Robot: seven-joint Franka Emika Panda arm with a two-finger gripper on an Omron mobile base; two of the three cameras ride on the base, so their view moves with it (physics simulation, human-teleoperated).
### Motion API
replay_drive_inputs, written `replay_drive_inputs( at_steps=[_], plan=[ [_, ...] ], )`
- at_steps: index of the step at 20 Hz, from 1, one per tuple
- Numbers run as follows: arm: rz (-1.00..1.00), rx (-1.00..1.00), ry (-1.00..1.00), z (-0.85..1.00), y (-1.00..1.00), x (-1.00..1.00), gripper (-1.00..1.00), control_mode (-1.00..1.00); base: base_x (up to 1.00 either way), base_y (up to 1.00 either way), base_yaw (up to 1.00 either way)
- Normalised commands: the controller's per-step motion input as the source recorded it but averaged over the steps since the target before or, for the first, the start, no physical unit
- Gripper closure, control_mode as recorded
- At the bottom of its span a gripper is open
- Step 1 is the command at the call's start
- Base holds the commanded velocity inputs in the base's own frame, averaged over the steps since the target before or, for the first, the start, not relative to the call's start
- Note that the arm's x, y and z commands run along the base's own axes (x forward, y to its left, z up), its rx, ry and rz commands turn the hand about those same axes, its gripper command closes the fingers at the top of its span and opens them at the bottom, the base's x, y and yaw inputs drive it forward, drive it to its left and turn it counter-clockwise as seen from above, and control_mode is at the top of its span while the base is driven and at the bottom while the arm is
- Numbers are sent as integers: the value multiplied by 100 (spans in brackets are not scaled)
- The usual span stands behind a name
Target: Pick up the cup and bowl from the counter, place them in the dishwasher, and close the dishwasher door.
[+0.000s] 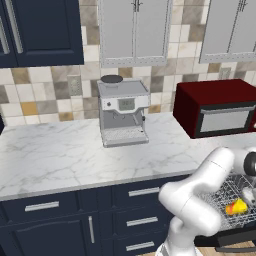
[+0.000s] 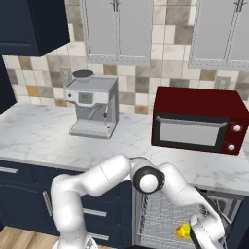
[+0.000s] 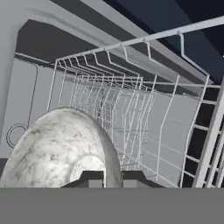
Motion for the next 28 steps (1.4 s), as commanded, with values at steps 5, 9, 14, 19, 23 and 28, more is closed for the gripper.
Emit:
replay_drive_inputs(
  at_steps=[5,9,14,19,23,28],
  plan=[
    [0,0,2,-65,-24,25,100,-100,0,0,0],
    [0,0,1,-59,-13,5,100,-100,0,0,0],
    [0,0,0,-23,-1,0,-100,-100,0,0,0],
    [0,-2,-6,15,0,-28,-100,-100,0,0,0],
    [0,-7,-9,33,0,-25,-100,-100,0,0,0],
    [0,-13,-7,34,1,-18,-100,-100,0,0,0]
  ],
)
